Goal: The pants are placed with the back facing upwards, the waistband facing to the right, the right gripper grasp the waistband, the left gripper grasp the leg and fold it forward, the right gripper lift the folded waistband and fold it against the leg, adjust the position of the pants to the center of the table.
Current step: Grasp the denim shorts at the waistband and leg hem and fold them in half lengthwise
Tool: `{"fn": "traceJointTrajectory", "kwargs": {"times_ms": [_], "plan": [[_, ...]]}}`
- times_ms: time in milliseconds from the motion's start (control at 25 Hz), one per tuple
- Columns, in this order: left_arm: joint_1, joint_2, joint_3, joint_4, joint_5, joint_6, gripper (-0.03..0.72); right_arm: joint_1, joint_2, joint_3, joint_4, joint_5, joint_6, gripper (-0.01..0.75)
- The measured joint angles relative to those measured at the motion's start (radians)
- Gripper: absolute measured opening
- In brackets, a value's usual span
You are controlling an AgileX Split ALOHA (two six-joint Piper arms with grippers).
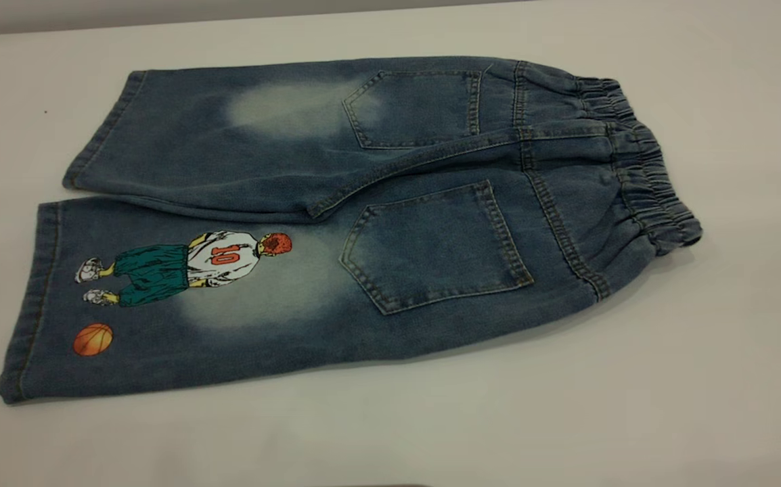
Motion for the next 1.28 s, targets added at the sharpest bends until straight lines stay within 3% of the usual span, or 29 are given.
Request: {"fn": "traceJointTrajectory", "kwargs": {"times_ms": [200,440,880,1280], "plan": [[0.0,0.26,0.0,-0.091,-0.218,0.011,0.485,0.0,0.273,0.0,0.109,-0.108,-0.08,0.559],[0.0,0.557,0.0,-0.109,-0.357,0.04,0.485,0.0,0.59,0.0,0.275,-0.157,-0.229,0.559],[-0.04,0.813,0.0,-0.111,-0.541,0.089,0.485,0.0,1.121,-0.005,0.691,-0.305,-0.622,0.559],[-0.091,0.821,0.0,-0.111,-0.605,0.092,0.485,0.0,1.479,-0.012,1.267,-0.405,-1.211,0.559]]}}
